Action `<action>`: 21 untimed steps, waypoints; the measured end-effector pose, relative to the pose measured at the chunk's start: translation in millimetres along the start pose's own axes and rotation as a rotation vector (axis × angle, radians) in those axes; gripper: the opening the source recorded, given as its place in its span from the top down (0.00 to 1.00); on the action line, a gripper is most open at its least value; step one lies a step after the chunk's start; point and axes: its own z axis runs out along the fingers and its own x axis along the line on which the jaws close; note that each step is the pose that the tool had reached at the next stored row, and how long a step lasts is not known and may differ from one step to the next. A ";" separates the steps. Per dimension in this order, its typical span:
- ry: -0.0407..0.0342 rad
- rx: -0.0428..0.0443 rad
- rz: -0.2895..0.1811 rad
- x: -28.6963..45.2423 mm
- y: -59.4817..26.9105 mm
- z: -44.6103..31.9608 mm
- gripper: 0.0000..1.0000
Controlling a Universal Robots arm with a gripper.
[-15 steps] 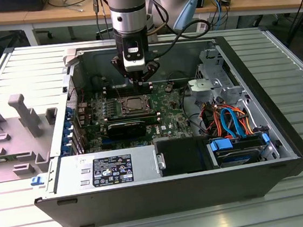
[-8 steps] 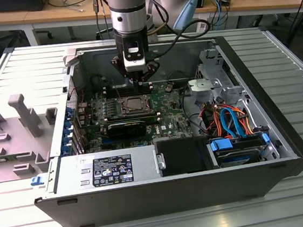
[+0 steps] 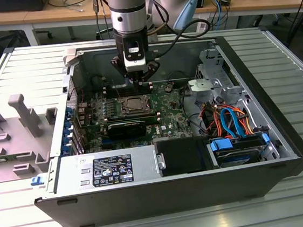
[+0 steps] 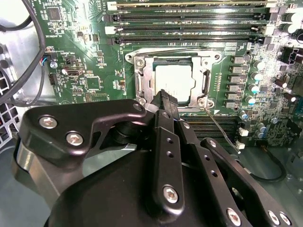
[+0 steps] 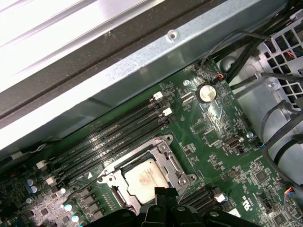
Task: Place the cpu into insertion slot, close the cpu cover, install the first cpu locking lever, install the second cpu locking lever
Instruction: 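Install the first cpu locking lever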
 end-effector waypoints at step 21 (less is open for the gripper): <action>0.0007 -0.0042 -0.031 0.0 0.0 0.0 0.89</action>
